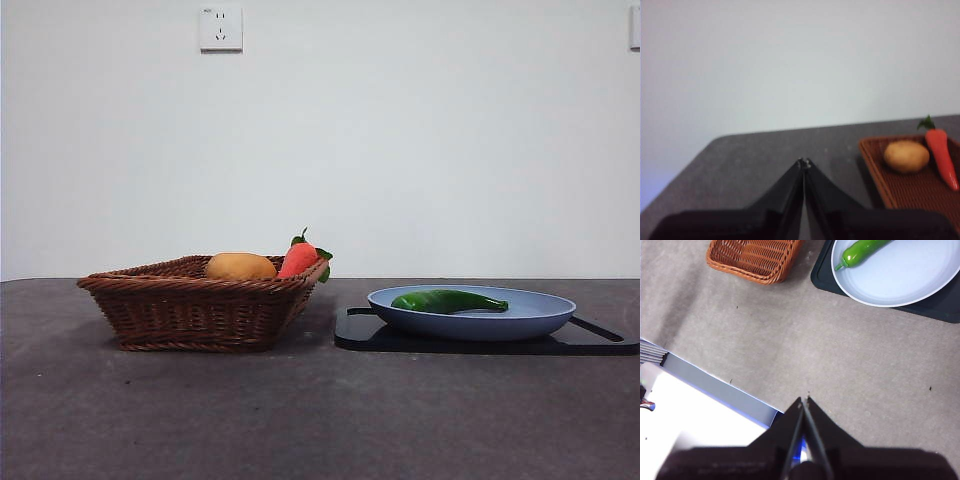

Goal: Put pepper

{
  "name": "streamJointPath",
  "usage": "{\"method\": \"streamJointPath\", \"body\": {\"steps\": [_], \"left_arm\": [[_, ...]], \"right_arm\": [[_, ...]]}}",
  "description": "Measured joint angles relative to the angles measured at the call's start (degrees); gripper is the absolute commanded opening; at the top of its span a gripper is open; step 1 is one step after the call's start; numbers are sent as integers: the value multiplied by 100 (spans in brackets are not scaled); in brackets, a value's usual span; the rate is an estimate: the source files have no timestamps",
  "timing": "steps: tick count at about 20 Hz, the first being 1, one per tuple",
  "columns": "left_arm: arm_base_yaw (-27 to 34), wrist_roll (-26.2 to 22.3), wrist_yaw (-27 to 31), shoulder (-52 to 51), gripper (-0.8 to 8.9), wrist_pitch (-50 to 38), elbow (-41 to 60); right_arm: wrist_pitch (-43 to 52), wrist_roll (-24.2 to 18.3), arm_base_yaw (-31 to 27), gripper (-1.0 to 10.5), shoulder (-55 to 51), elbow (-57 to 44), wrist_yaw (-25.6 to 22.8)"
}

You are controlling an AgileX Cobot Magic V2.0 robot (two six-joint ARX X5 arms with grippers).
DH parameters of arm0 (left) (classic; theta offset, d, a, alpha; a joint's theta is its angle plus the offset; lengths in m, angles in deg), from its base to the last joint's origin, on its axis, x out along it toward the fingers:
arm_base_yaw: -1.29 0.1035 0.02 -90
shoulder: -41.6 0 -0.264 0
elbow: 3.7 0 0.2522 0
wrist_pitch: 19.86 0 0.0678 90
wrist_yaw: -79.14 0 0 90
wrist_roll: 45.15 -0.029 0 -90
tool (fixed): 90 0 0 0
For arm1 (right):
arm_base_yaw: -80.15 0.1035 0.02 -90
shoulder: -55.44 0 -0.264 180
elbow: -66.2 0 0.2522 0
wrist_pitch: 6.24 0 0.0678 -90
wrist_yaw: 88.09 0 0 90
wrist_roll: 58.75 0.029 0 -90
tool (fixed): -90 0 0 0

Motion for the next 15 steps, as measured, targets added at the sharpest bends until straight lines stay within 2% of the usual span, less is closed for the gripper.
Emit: {"method": "streamJointPath", "body": {"steps": [6,13,15], "left_arm": [[0,142,-2,-334,8,466,254],[0,151,-24,-332,8,1729,254],[0,199,-28,-332,8,1821,254]], "right_arm": [[0,0,0,4,-2,0,0],[0,0,0,4,0,0,0],[0,0,0,4,0,0,0]]}}
